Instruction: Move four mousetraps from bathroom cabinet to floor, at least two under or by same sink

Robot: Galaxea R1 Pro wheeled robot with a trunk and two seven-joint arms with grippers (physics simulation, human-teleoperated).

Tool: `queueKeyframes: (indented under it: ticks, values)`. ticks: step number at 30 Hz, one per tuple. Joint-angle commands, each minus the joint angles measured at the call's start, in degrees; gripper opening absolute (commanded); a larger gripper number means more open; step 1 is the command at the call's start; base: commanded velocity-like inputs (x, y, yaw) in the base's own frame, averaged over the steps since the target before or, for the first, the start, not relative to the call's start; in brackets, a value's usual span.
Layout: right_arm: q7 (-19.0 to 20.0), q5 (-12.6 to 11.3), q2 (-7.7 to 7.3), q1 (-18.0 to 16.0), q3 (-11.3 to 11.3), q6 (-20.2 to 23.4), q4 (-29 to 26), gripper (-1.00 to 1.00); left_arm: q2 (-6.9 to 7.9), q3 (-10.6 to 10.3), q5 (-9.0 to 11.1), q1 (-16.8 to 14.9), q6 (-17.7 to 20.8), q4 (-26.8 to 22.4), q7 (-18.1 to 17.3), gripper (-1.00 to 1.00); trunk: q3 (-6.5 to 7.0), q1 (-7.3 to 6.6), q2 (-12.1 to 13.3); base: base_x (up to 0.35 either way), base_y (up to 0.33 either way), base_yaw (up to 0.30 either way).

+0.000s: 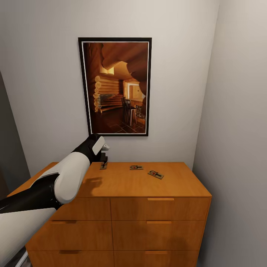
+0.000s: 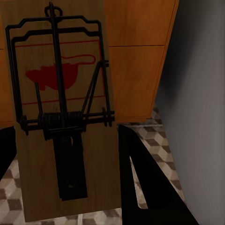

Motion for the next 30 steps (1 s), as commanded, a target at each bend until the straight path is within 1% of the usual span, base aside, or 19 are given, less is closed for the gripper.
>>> queueKeyframes:
  ticks: [1,30]
  values:
    - [0.7,-0.8,-0.03,0.0,0.2,0.0,-0.1,-1.00,-0.05,0.3,0.0,0.0,0.2,-0.1,0.3,1.00,-0.06,0.00,0.0,0.000,0.000,0.000]
    - [0.7,-0.8,-0.03,0.0,0.1,0.0,-0.1,-1.00,-0.05,0.3,0.0,0.0,0.2,0.1,0.2,1.00,-0.06,0.00,0.0,0.006,0.000,0.000]
